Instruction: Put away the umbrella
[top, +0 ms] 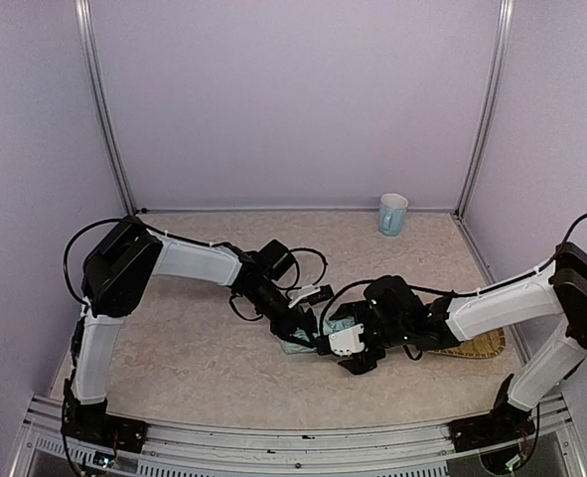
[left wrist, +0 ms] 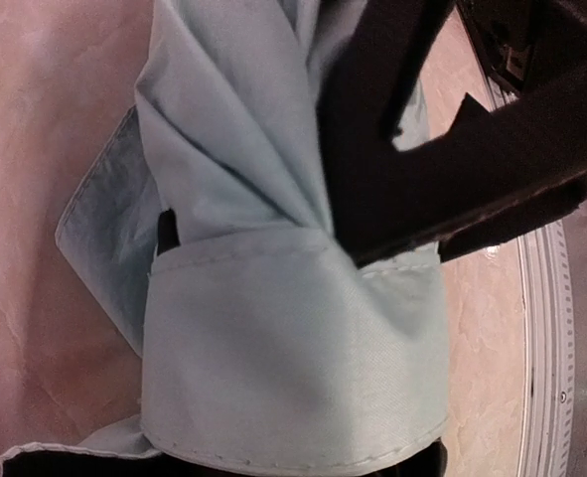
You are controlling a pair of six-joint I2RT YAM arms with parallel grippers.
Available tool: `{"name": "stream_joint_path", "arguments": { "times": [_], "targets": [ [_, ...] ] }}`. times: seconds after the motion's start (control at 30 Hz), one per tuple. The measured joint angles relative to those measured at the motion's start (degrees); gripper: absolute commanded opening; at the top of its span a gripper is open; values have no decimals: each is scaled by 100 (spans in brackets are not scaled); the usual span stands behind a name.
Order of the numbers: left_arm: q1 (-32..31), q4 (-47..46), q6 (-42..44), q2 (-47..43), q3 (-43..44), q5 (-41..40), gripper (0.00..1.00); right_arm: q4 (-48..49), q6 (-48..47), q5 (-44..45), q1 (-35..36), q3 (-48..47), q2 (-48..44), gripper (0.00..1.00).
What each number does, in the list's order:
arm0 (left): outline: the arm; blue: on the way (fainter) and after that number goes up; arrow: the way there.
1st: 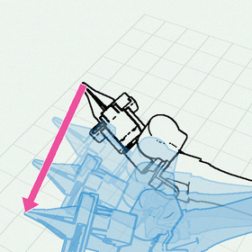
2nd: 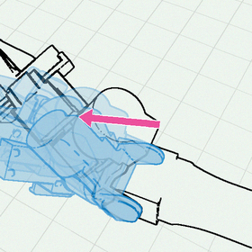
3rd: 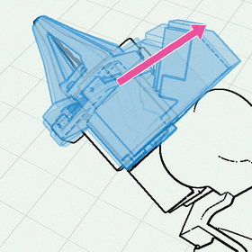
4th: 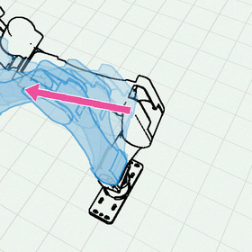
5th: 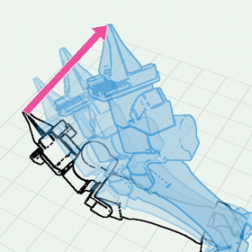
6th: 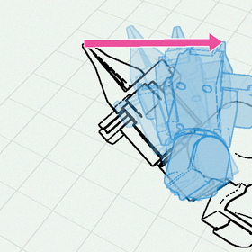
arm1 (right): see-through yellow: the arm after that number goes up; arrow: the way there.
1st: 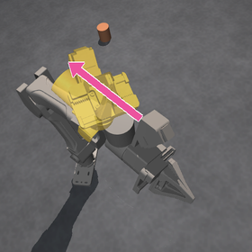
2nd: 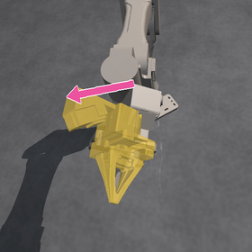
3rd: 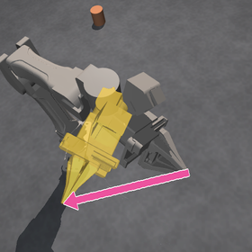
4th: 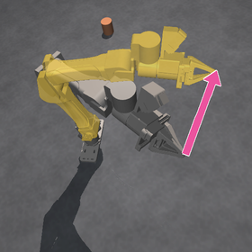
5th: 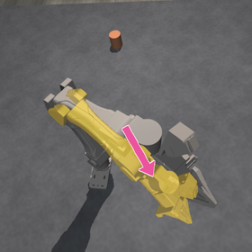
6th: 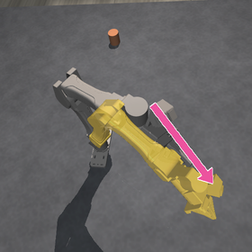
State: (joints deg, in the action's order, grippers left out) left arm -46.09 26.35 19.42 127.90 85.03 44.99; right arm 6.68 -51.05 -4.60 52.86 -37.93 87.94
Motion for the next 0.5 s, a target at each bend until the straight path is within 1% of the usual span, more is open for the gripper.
{"name": "stream_joint_path", "arguments": {
  "times": [0.2,0.33,0.5],
  "targets": [
    [0,382,293,87,140,203,0,612,-737,527,125,0,422,98],
    [-4,579,472,114,181,310,0,1064,-1075,741,157,0,621,95],
    [2,739,608,153,247,367,0,1252,-1276,785,221,-7,750,85]
  ]
}}
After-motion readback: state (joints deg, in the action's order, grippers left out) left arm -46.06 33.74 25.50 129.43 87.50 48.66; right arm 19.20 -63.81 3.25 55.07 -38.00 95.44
